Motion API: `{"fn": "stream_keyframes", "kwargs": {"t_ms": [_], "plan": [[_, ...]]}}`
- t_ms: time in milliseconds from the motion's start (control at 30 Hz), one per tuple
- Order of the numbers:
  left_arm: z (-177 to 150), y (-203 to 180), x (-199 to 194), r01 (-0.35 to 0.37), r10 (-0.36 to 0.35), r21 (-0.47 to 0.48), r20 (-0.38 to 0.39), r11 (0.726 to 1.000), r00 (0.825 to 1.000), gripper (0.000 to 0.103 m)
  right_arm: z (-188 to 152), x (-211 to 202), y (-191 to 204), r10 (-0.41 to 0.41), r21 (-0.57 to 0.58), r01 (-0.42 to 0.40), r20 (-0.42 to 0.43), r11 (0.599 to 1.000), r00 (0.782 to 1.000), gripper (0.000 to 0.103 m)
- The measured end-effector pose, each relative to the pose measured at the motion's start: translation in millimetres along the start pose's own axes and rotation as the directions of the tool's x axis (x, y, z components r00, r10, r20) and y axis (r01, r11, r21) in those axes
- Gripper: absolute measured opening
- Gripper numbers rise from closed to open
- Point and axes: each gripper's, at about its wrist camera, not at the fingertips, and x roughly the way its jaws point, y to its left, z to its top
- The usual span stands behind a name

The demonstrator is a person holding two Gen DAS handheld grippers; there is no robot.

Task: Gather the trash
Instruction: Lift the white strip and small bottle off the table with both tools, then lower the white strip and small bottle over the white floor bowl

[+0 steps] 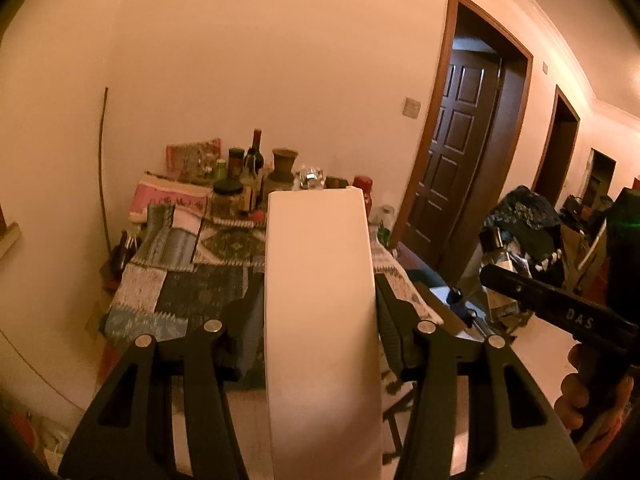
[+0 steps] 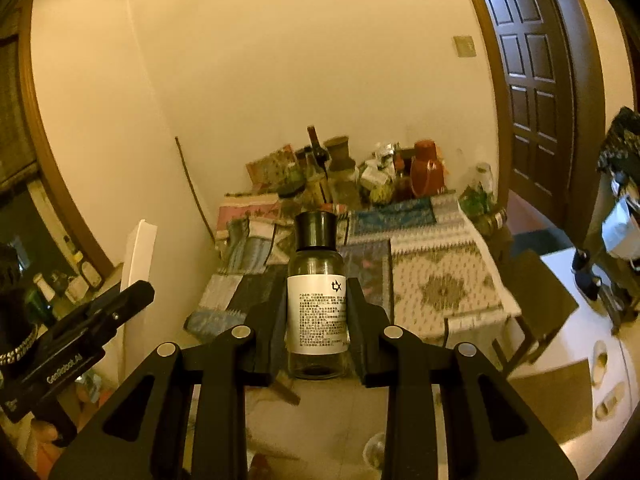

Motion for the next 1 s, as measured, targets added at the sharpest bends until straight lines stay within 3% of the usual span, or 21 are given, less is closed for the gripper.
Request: {"fn": "stream_keyframes", "kwargs": {"t_ms": [200, 433, 567, 767, 1000], "plan": [[-25, 2, -3, 0.028, -0.029, -0.012, -0.082, 1.0, 0.996, 0.051, -25, -5, 4, -0.036, 0.012, 0.037, -0.081, 0.999, 0.996, 0.026], [-63, -5, 24, 0.038, -0.044, -0.034, -0.201, 0.999, 0.979, 0.051, -60, 8, -11, -0.071, 0.002, 0.072, -0.184, 0.997, 0.98, 0.026], [-94, -9, 55, 0.031, -0.043, -0.047, -0.295, 0.998, 0.955, 0.051, -85, 29, -32, -0.077, 0.0, 0.08, -0.258, 0.997, 0.963, 0.026], [-160, -17, 115, 0.008, -0.04, -0.076, -0.426, 0.997, 0.904, 0.051, -127, 67, -69, -0.088, 0.015, 0.1, -0.35, 0.995, 0.933, 0.026], [-245, -15, 181, -0.029, -0.062, -0.158, -0.54, 0.987, 0.839, 0.051, -197, 128, -119, -0.066, 0.062, 0.109, -0.482, 0.992, 0.874, 0.026]]}}
